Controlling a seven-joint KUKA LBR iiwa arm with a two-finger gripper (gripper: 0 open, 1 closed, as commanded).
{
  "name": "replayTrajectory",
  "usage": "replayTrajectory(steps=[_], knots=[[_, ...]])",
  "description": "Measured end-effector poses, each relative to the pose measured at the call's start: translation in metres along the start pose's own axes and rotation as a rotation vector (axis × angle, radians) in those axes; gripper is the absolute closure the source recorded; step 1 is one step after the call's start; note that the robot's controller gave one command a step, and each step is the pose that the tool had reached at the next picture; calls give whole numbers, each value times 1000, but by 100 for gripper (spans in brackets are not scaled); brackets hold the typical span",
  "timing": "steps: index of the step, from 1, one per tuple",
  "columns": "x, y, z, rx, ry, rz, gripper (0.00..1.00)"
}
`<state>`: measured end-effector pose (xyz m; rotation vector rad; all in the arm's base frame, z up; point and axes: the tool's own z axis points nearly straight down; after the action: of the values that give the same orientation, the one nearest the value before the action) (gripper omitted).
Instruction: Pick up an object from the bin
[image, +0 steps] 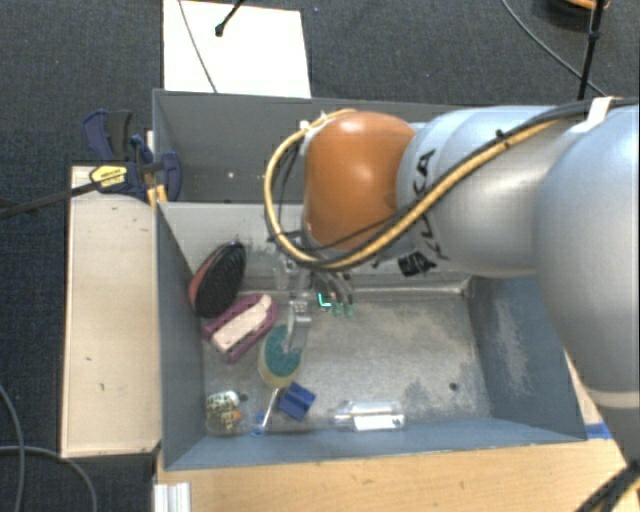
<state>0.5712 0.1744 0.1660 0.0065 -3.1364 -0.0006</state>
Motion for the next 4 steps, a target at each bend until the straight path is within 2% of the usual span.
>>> replayTrajectory(steps=[1, 2, 3, 4], knots=[[3, 47, -103, -3, -16, -185, 0], [55, 46, -6, 2, 1, -347, 0], [89, -2, 68, 1, -8, -248, 0], [87, 1, 64, -3, -15, -247, 100]])
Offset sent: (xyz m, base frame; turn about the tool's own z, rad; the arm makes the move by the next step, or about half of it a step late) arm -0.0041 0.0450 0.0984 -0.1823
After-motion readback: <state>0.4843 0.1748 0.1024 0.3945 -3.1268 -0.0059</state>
